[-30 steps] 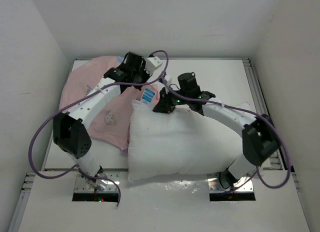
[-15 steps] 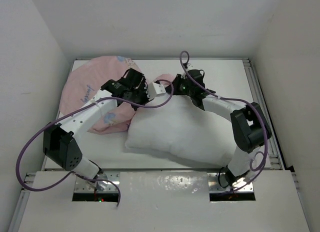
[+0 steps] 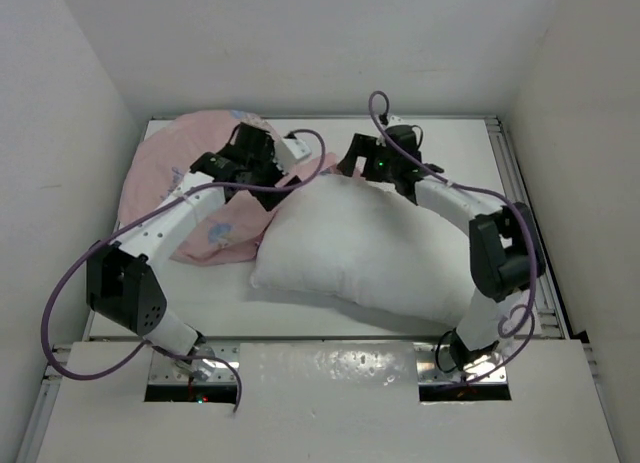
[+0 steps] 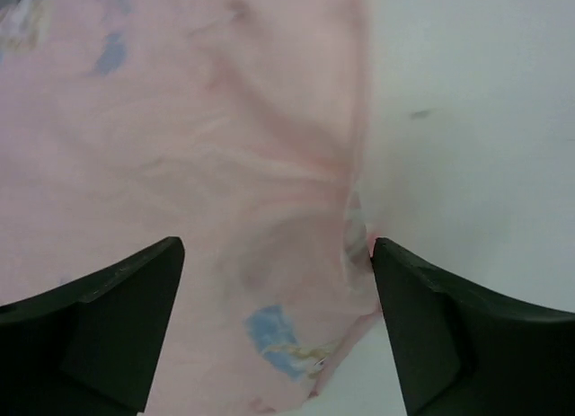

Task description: Put the pillow into the pillowcase

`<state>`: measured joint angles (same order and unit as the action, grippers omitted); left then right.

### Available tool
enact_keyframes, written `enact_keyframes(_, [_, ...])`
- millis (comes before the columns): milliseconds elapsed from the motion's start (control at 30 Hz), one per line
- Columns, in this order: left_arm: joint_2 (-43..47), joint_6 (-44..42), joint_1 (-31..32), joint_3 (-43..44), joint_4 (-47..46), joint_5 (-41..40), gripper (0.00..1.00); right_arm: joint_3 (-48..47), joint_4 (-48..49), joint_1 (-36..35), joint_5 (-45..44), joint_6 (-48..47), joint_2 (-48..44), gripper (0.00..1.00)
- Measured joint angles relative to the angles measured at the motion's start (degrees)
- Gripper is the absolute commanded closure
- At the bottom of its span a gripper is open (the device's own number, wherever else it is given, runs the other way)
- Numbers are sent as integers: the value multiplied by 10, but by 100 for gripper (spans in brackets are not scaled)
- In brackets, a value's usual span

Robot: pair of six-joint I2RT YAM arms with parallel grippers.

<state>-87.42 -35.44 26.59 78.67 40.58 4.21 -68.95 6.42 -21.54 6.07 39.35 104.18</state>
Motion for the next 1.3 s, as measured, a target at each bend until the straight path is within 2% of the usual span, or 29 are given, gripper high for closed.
enact_keyframes(67, [-2,28,-34,3,-11,-23,9,0,-48,14,2,-62,-37,1])
enact_keyframes(100, [-2,34,-47,7,-9,-25,9,0,-74,20,-1,-91,-60,5])
enact_keyframes(133, [-2,42,-60,10,-7,-23,20,0,-97,23,-5,-121,-86,23])
enact_keyframes(167, [0,47,-67,12,-5,-20,33,0,-119,21,-8,-155,-118,58])
enact_keyframes(200, [4,50,-70,12,-2,-12,49,1,-132,17,-12,-180,-147,100])
enact_keyframes(233, [10,55,-69,11,4,-3,65,2,-145,7,-15,-206,-181,100])
enact_keyframes(267, [18,56,-64,4,7,7,65,5,-152,-3,-18,-220,-208,100])
enact_keyframes(333, [34,54,-53,-19,9,21,46,19,-161,-35,-30,-250,-256,30])
enact_keyframes(367, [39,57,-45,-34,10,28,40,27,-163,-56,-34,-265,-273,8])
enact_keyframes(400, [38,62,-42,-43,13,34,34,34,-170,-78,-40,-277,-283,1])
enact_keyframes(433, [31,68,-38,-50,18,42,26,39,-177,-99,-47,-287,-286,1])
enact_keyframes(467, [20,73,-36,-53,26,52,24,43,-186,-123,-54,-300,-285,1])
enact_keyframes(567, [-15,89,-38,-57,20,63,25,60,-215,-189,-71,-337,-272,1])
enact_keyframes(600, [-24,94,-38,-63,10,57,30,70,-219,-212,-79,-355,-268,1])
enact_keyframes(633, [-31,101,-38,-68,0,52,45,80,-223,-230,-87,-376,-265,1])
enact_keyframes(667, [-39,108,-39,-73,-9,43,50,90,-224,-250,-94,-398,-259,1])
enact_keyframes(800, [-69,122,-46,-76,-35,37,86,110,-219,-289,-111,-461,-211,1])
enact_keyframes(833, [-75,125,-49,-76,-40,40,100,111,-212,-288,-113,-469,-195,3])
enact_keyframes(867, [-78,130,-50,-77,-46,42,100,111,-202,-286,-115,-473,-180,13])
enact_keyframes(900, [-78,131,-51,-79,-50,45,100,110,-192,-281,-114,-475,-166,46])
enact_keyframes(933, [-78,132,-52,-79,-54,48,100,109,-181,-275,-112,-474,-154,64])
enact_keyframes(967, [-78,133,-52,-79,-60,50,100,101,-181,-264,-103,-466,-138,100])
enact_keyframes(1100, [-75,125,-53,-76,-60,54,100,55,-174,-216,-58,-429,-94,100])
enact_keyframes(1300, [-29,60,-46,-58,-38,49,100,54,-124,-109,26,-307,-118,100])
